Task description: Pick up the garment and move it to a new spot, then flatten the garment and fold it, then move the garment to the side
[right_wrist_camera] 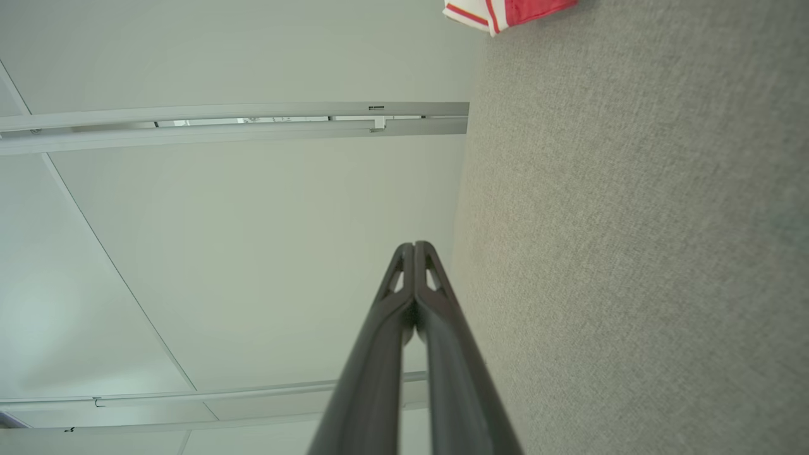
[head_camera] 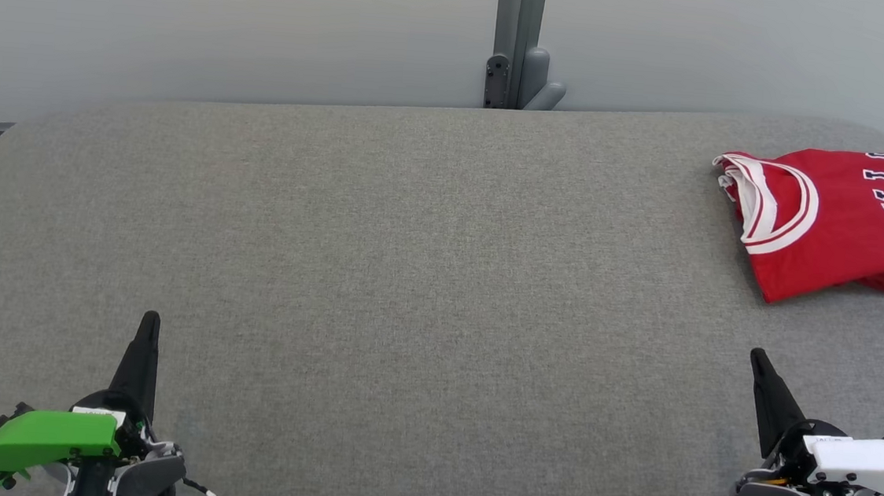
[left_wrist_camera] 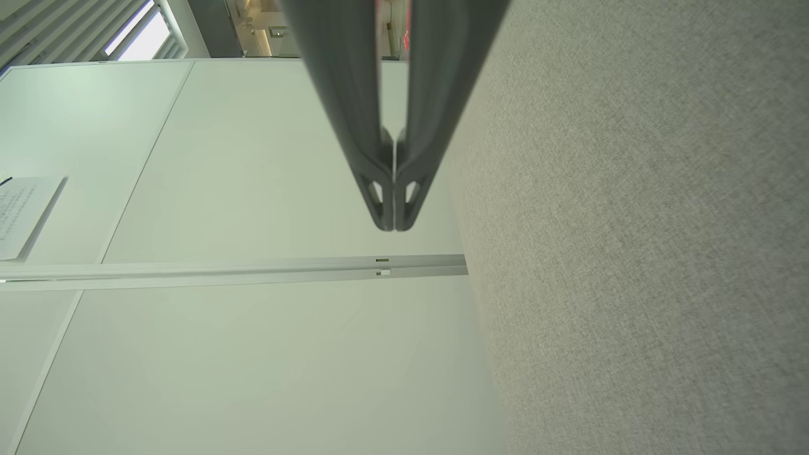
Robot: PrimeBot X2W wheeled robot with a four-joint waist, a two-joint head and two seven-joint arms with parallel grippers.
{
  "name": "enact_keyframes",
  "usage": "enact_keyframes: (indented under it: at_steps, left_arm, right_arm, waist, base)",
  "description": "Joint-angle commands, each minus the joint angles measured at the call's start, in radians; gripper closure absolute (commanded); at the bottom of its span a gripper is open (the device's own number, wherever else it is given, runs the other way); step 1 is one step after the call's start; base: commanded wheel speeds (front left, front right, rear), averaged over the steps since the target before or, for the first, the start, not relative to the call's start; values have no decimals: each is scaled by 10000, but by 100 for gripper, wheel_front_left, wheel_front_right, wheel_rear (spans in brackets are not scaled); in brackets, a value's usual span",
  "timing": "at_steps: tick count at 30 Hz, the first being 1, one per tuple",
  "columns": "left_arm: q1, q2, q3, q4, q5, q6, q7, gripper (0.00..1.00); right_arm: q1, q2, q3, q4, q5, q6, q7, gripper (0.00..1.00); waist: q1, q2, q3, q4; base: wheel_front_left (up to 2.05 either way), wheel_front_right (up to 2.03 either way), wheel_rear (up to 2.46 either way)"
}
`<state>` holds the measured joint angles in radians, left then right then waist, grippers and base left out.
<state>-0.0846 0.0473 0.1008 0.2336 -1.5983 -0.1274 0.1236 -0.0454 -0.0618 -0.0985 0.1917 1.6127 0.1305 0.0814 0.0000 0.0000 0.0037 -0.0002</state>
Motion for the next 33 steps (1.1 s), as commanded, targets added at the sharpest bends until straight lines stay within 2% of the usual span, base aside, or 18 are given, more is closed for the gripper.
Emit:
enact_keyframes:
  at_steps: [1,33]
  left_arm:
    - [-176,54,62,-30,-176,-67,75,100]
    - [-138,54,61,-31,-175,-71,66,100]
  right_arm:
    - [-94,-11,-46,-52,195,4,50,100]
    - [-101,47,-122,-42,109,4,121,100]
  waist:
    - [0,0,2,0]
    - [0,0,5,1]
  base:
    - [0,0,0]
    - [0,0,0]
